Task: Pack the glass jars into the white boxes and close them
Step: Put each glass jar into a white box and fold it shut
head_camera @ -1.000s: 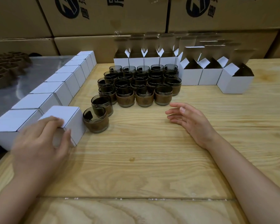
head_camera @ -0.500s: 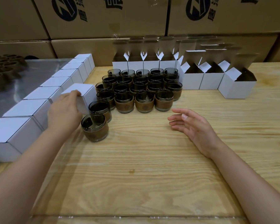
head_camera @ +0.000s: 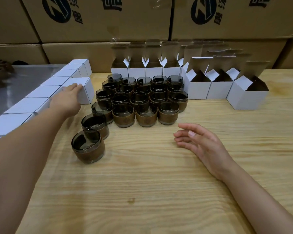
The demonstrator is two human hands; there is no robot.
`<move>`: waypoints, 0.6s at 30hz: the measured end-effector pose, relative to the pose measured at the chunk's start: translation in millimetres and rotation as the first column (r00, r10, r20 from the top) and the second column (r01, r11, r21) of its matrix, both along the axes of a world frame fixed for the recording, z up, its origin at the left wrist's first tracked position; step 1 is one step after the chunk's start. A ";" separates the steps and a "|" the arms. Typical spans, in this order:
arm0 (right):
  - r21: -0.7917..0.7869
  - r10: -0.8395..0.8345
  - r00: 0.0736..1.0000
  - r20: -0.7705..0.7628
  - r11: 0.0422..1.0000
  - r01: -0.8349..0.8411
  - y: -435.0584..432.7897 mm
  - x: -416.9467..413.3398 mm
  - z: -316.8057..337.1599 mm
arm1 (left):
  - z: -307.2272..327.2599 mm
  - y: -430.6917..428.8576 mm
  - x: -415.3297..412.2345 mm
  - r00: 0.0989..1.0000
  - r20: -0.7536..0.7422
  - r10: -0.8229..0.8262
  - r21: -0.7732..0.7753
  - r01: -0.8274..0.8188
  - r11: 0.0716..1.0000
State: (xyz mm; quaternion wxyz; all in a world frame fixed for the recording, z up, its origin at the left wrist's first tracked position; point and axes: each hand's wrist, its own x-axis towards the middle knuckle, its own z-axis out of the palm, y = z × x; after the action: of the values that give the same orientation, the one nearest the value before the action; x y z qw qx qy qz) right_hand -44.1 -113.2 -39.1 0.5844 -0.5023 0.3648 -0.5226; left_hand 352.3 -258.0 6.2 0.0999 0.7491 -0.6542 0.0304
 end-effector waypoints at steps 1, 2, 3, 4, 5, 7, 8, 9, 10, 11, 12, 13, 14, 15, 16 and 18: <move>-0.002 0.000 1.000 0.002 1.000 0.000 0.0 -0.5 -0.6 | 0.1 -3.9 1.4 1.000 0.010 0.014 0.039 -0.014 0.999; -0.001 -0.002 1.000 0.004 1.000 0.002 -0.1 -0.6 -1.0 | 0.0 -6.7 2.0 1.000 0.013 0.023 0.072 -0.024 0.997; 0.000 -0.004 1.000 0.004 1.000 0.004 0.1 -0.8 -1.1 | -0.9 -8.2 2.0 1.000 0.004 0.028 0.098 -0.028 0.995; 0.001 -0.006 1.000 0.003 1.000 0.006 0.3 -0.6 -0.6 | -2.5 -9.0 0.8 0.999 -0.024 0.033 0.112 -0.030 0.993; 0.003 -0.008 1.000 0.002 1.000 0.008 0.3 -0.2 -0.2 | -4.6 -8.6 -1.1 0.996 -0.074 0.043 0.111 -0.034 0.993; 0.007 -0.010 1.000 -0.001 1.000 0.010 0.6 1.1 1.0 | -5.2 -3.3 -9.0 0.976 -0.210 0.056 0.058 -0.045 0.997; 0.008 -0.013 1.000 -0.003 1.000 0.013 0.7 1.7 1.8 | -3.1 1.4 -15.6 0.963 -0.267 0.041 -0.002 -0.043 0.999; 0.009 -0.017 1.000 -0.003 1.000 0.017 1.0 2.0 2.4 | 0.6 7.5 -24.3 0.953 -0.302 0.009 -0.087 -0.037 0.996; 0.010 -0.022 1.000 -0.002 1.000 0.022 1.4 2.1 2.7 | 6.3 15.0 -35.2 0.946 -0.323 -0.030 -0.191 -0.034 0.981; 0.009 -0.026 1.000 -0.002 1.000 0.026 1.6 2.2 2.6 | 14.3 24.1 -48.2 0.937 -0.342 -0.068 -0.302 -0.041 0.952; 0.008 -0.028 1.000 -0.007 1.000 0.028 1.9 2.3 2.3 | 22.8 35.2 -63.3 0.925 -0.363 -0.112 -0.410 -0.050 0.911; 0.006 -0.029 0.999 -0.014 1.000 0.029 1.7 2.4 1.9 | 30.7 48.2 -79.7 0.906 -0.384 -0.177 -0.508 -0.048 0.860; 0.006 -0.031 0.999 -0.024 1.000 0.031 1.5 2.4 1.5 | 36.3 62.8 -98.2 0.877 -0.399 -0.268 -0.588 -0.020 0.808; 0.007 -0.034 0.999 -0.036 0.999 0.034 1.5 2.4 1.5 | 37.8 79.8 -118.2 0.834 -0.407 -0.372 -0.641 0.029 0.767; 0.007 -0.035 0.998 -0.049 0.999 0.036 1.6 2.5 1.7 | 35.9 97.2 -138.4 0.784 -0.410 -0.466 -0.670 0.088 0.737; 0.008 -0.042 0.997 -0.069 0.999 0.043 2.1 3.4 2.5 | 19.4 129.1 -178.5 0.698 -0.426 -0.576 -0.657 0.199 0.727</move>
State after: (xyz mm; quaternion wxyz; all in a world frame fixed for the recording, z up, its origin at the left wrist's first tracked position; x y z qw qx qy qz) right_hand -40.7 -111.1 -36.6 0.5627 -0.5092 0.3977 -0.5156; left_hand 173.8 -128.9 25.5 0.5238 0.4889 -0.6963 -0.0416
